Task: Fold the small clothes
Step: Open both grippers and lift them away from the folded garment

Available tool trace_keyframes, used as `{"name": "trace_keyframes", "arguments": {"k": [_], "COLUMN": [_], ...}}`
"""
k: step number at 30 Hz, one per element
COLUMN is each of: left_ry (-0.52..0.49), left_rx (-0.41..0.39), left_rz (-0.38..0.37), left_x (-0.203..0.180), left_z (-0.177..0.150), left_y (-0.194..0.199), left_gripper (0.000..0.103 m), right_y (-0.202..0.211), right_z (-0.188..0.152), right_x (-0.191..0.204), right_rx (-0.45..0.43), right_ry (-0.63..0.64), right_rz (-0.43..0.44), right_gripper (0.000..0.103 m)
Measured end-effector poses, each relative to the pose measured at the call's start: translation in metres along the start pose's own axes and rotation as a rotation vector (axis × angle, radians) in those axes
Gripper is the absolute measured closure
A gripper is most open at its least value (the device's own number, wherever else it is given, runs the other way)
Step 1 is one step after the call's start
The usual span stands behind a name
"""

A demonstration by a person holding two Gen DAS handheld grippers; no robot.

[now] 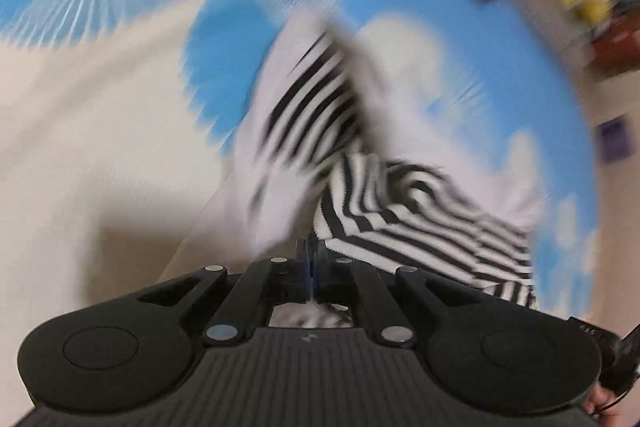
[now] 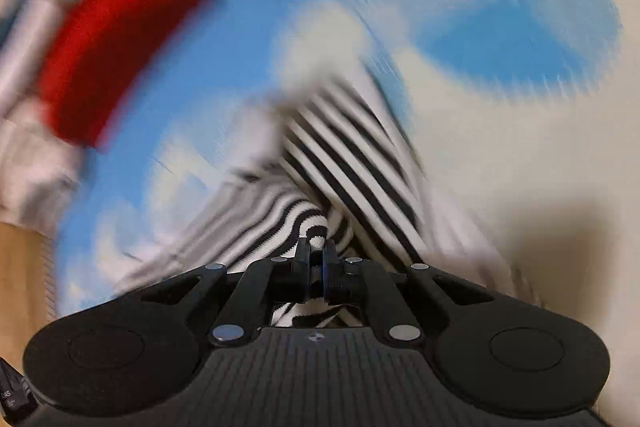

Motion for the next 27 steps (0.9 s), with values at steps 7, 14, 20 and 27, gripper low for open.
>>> {"name": "trace_keyframes", "arguments": {"k": [7, 14, 20, 27], "left_ry": [-0.085, -0.292, -0.356, -0.176], "left_rx": [-0.157, -0.294, -0.192, -0.191], "left_rz": [0.013, -0.064, 0.075, 0.018], "left_x": [-0.02, -0.06, -0.044, -0.024], "left_z": [0.011, 0.008, 0.0, 0.006], "left_y": [0.035, 0.044, 0.002, 0.008], "left_gripper": [0.084, 0.055, 0.051, 0.102], "right_y": [0.006, 0.019, -0.012, -0.016], "right_z": [-0.003, -0.004, -0.008, -0.004], "right_x": [0.014, 0.046, 0.021, 0.018], "right_rx": [-0.073, -0.14, -0.059, -0.051], "right_ry": [0.119, 0.267, 0.247, 0.237], "right_rz": [-0.07, 0.063, -0.159, -0.104], "right_gripper": [0.078, 0.076, 0.068, 0.097]}}
Point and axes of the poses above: each gripper's, at about its wrist camera, not at the fingertips, and y roughly against the way its jaws point, x to its left, z to its top, the point moved 5 cm from there along -y, roughly the way its jaws point, and after that the axes turned 9 degrees about -y, right-handed, at the moved point
